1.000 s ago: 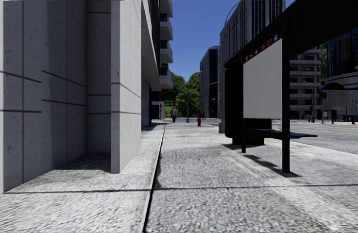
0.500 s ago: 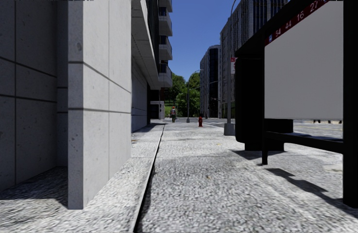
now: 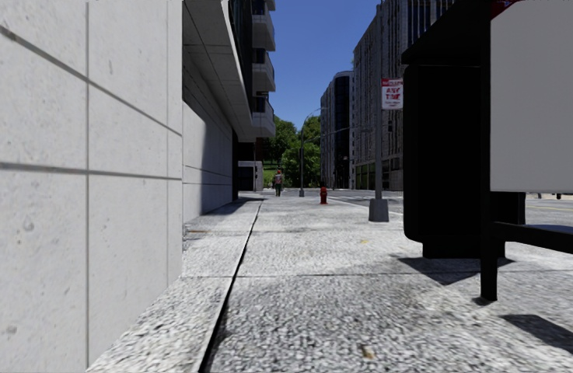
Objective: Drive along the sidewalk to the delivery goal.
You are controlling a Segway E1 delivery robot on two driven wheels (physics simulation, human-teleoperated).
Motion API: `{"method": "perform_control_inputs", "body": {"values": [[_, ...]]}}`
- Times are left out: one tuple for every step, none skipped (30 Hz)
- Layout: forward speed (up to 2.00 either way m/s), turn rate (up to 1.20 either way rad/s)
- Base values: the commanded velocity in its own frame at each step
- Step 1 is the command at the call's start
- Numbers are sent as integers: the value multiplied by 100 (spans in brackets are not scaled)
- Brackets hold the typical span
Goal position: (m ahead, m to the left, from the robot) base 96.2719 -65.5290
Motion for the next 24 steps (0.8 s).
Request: {"method": "perform_control_inputs", "body": {"values": [[200, 0], [200, 0], [200, 0], [200, 0], [200, 0], [200, 0], [200, 0], [200, 0], [200, 0], [200, 0], [200, 0], [200, 0], [200, 0], [200, 0], [200, 0], [200, 0], [200, 0], [200, 0], [200, 0], [200, 0], [200, 0], [200, 0], [200, 0], [200, 0]]}}
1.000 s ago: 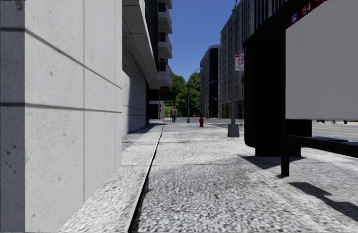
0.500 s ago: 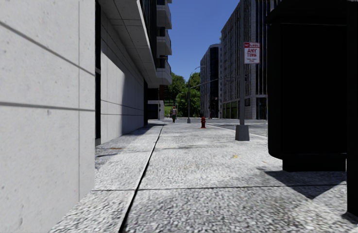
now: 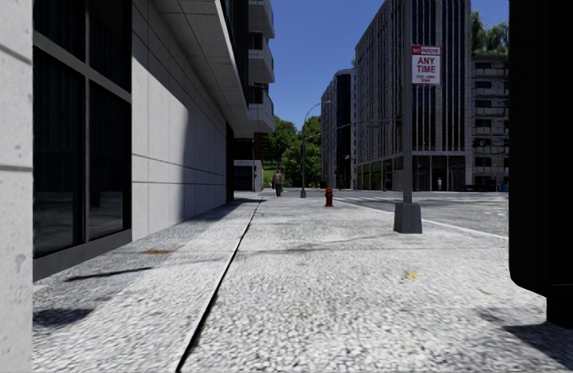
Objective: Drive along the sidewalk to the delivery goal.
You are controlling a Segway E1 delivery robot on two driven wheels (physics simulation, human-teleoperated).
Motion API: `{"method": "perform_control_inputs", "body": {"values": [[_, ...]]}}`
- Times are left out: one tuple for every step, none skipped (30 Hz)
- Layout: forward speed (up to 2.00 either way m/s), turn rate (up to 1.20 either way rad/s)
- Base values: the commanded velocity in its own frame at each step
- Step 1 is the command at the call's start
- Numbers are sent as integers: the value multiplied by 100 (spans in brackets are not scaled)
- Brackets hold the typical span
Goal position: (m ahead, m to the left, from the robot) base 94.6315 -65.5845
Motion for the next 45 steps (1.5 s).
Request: {"method": "perform_control_inputs", "body": {"values": [[200, 0], [200, 0], [200, 0], [200, 0], [200, 0], [200, 0], [200, 0], [200, 0], [200, 0], [200, 0], [200, 0], [200, 0], [200, 0], [200, 0], [200, 0], [200, 0], [200, 0], [200, 0], [200, 0], [200, 0], [200, 0], [200, 0], [200, 0], [200, 0], [200, 0], [200, 0], [200, 0], [200, 0], [200, 0], [200, 0], [200, 0], [200, 0], [200, 0], [200, 0], [200, 0], [200, 0], [200, 0], [200, 0], [200, 0], [200, 0], [200, 0], [200, 0], [200, 0], [200, 0], [200, 0]]}}
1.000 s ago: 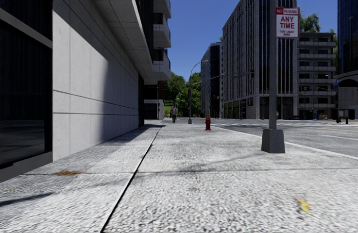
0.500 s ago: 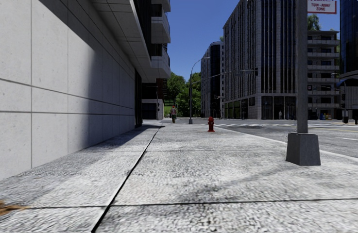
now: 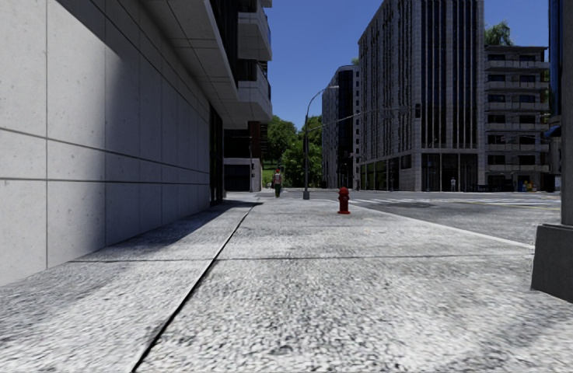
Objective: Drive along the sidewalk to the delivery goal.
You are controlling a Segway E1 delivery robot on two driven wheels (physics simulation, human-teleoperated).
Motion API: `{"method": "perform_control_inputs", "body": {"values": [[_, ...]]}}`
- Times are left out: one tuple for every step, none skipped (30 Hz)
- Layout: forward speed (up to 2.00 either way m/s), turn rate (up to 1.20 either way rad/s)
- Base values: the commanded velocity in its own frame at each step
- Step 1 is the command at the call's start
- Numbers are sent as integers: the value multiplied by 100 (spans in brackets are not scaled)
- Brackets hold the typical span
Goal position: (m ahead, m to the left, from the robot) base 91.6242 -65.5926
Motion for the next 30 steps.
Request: {"method": "perform_control_inputs", "body": {"values": [[200, 0], [200, 0], [200, 0], [200, 0], [200, 0], [200, 0], [200, 0], [200, 0], [200, 0], [200, 0], [200, 0], [200, 0], [200, 0], [200, 0], [200, 0], [200, 0], [200, 0], [200, 0], [200, 0], [200, 0], [200, 0], [200, 0], [200, 0], [200, 0], [200, 0], [200, 0], [200, 0], [200, 0], [200, 0], [200, 0]]}}
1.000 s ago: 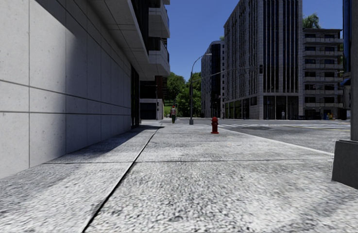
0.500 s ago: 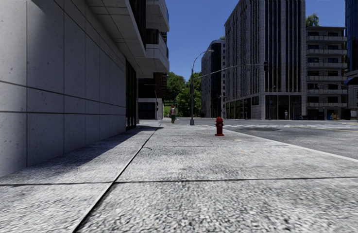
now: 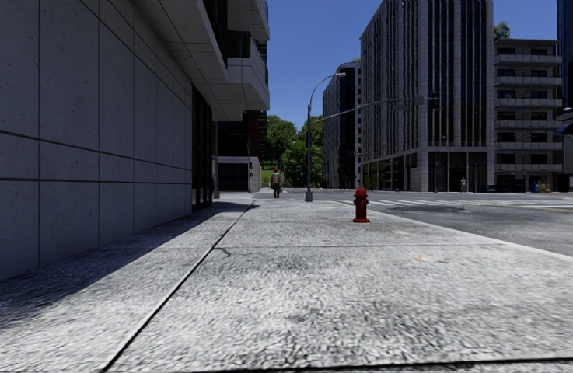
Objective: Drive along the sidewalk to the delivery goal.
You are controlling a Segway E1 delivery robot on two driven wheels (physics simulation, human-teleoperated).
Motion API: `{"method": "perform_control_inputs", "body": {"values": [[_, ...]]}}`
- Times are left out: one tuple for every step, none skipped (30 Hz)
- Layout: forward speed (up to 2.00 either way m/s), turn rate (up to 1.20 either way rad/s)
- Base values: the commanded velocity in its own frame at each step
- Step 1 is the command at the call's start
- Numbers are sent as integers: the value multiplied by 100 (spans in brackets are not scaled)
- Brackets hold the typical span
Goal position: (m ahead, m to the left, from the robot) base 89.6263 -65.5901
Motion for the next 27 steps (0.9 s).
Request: {"method": "perform_control_inputs", "body": {"values": [[200, 0], [200, 0], [200, 0], [200, 0], [200, 0], [200, 0], [200, 0], [200, 0], [200, 0], [200, 0], [200, 0], [200, 0], [200, 0], [200, 0], [200, 0], [200, 0], [200, 0], [200, 0], [200, 0], [200, 0], [200, 0], [200, 0], [200, 0], [200, 0], [200, 0], [200, 0], [200, 0]]}}
